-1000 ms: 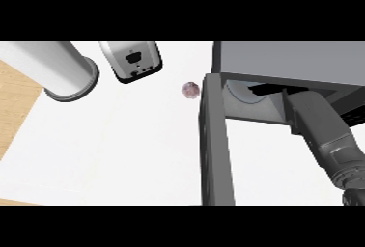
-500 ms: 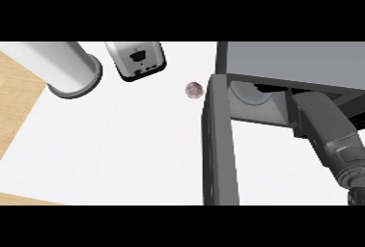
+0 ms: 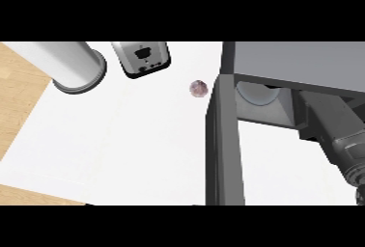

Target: Pick up the milk, place it into the microwave and close the microwave

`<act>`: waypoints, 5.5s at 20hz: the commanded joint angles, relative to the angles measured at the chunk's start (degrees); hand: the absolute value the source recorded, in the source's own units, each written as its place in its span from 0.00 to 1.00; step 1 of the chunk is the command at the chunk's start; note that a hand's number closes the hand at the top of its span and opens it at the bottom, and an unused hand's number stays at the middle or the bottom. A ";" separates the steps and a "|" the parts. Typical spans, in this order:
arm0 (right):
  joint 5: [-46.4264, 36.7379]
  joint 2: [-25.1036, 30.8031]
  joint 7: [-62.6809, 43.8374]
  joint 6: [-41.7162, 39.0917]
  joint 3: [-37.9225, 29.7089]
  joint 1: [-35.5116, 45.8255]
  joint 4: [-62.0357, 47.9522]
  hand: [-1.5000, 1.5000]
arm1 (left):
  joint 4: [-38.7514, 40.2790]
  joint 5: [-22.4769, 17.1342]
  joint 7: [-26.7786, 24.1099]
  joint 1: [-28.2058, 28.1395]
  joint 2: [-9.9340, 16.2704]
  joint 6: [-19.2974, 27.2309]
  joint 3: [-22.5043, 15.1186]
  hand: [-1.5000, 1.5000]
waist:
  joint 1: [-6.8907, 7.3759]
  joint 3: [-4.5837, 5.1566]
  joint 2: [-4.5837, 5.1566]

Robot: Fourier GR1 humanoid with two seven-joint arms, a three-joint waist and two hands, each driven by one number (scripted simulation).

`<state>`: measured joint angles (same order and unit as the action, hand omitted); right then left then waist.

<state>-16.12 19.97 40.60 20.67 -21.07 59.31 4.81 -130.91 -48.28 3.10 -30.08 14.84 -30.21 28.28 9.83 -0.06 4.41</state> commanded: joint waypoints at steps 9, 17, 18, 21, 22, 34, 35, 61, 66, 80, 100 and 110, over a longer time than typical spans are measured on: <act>-0.33 3.12 -0.92 -0.52 -0.03 1.49 0.75 1.00 | 1.01 2.02 0.32 1.98 1.56 0.35 1.08 0.00 | 1.89 -0.58 1.61; 1.07 2.98 -2.60 -0.55 -1.38 3.12 1.48 0.00 | 1.67 2.75 1.14 3.31 2.98 0.55 1.08 0.00 | 1.89 -0.63 1.26; 1.65 1.62 -1.60 -2.18 -1.77 4.26 2.26 0.00 | 1.79 3.51 0.95 3.00 2.14 0.27 0.34 0.00 | 2.53 -0.61 1.17; 0.80 -0.79 -0.29 -6.43 -0.60 5.01 2.08 0.00 | 2.21 3.39 1.32 3.96 3.09 0.16 0.18 0.00 | 2.90 -0.56 1.11; -0.13 -1.41 -2.25 -7.79 0.36 4.98 0.50 0.00 | 3.03 3.93 1.21 4.24 2.53 0.25 -0.41 0.00 | 2.89 -0.38 1.22; -2.44 -7.54 -9.07 1.43 3.09 9.78 0.18 0.00 | 4.57 4.78 2.57 7.03 3.28 0.69 -2.77 0.00 | 2.67 -0.11 0.24; -2.48 -7.14 -9.38 2.26 3.13 9.88 0.22 0.00 | 4.37 4.93 2.57 6.08 3.54 0.06 -2.15 0.00 | 3.55 -0.09 0.00; 1.97 -4.34 -0.70 -11.14 -0.83 3.83 0.45 0.00 | 7.69 13.50 -0.30 4.25 -4.38 -6.84 -12.87 0.00 | -5.20 -0.11 -2.39; 4.52 -6.29 1.82 -21.70 -2.68 1.99 1.08 0.00 | 8.49 17.91 1.37 4.41 -4.82 -10.43 -18.99 0.00 | -7.11 -0.10 -3.05; 7.09 -16.36 9.01 -33.44 -1.00 -13.79 5.80 0.00 | 20.13 38.05 -3.03 15.15 -11.15 -11.68 -25.79 0.00 | -11.24 0.12 -4.86; 10.57 -8.39 11.67 -42.05 3.51 -50.79 32.67 0.00 | 36.70 61.63 -12.14 26.33 -14.82 -1.48 -40.18 1.00 | -13.82 0.39 -5.23; 21.41 -3.44 7.96 -53.60 4.08 -69.44 58.43 0.00 | 48.77 61.98 -18.49 32.50 -14.84 10.92 -52.26 1.00 | -12.78 0.28 -4.72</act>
<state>1.08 14.64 45.97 -23.93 -16.46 -3.53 55.02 -86.10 13.85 -13.17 0.74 0.04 -23.25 -18.98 -3.48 0.28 -0.48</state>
